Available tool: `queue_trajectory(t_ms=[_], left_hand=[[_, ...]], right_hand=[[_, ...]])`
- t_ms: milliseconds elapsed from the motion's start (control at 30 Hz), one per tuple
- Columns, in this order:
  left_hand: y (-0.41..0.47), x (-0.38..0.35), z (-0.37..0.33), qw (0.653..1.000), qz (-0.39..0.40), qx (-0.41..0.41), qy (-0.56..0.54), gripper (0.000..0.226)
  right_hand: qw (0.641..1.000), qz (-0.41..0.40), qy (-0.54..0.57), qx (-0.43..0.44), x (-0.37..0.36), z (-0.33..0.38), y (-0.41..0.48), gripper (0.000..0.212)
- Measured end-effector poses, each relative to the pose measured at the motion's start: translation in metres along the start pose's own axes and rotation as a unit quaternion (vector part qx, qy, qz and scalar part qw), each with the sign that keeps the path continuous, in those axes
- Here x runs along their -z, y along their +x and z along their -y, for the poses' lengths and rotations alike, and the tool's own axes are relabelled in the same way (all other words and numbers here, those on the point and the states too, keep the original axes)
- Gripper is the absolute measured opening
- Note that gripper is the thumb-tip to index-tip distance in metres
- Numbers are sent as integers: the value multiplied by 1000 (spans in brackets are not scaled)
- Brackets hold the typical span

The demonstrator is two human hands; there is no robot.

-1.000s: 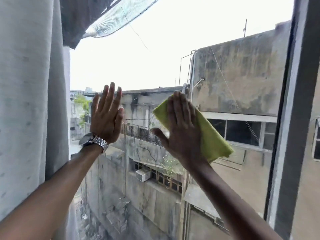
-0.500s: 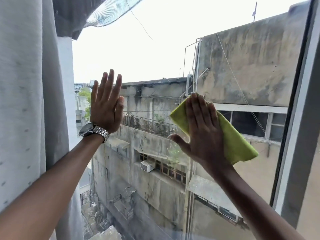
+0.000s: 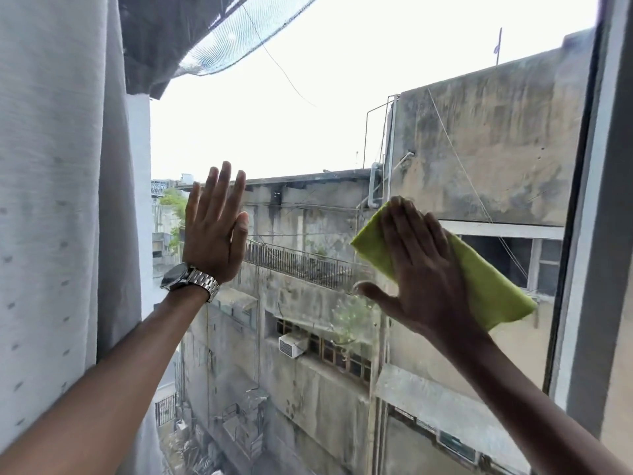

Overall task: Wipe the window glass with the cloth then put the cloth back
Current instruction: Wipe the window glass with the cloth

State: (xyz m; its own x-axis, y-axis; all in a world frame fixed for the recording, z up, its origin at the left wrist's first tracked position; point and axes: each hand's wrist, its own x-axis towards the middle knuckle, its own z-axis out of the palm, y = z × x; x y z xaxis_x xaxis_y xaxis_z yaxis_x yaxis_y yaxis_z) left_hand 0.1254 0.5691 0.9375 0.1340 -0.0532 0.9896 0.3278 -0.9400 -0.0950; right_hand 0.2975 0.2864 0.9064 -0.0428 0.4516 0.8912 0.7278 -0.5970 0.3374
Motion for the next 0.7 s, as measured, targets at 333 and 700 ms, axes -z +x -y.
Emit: queue_trajectory(t_ms=[333,700], left_hand=[[-1,-1,3,1000,-7,-8,6,59],[-2,-8,10,1000,-22,-22,-2,59]], right_hand=[[969,109,39,220,-13,56,-49,109],[996,29,82,32,-8,71,16,114]])
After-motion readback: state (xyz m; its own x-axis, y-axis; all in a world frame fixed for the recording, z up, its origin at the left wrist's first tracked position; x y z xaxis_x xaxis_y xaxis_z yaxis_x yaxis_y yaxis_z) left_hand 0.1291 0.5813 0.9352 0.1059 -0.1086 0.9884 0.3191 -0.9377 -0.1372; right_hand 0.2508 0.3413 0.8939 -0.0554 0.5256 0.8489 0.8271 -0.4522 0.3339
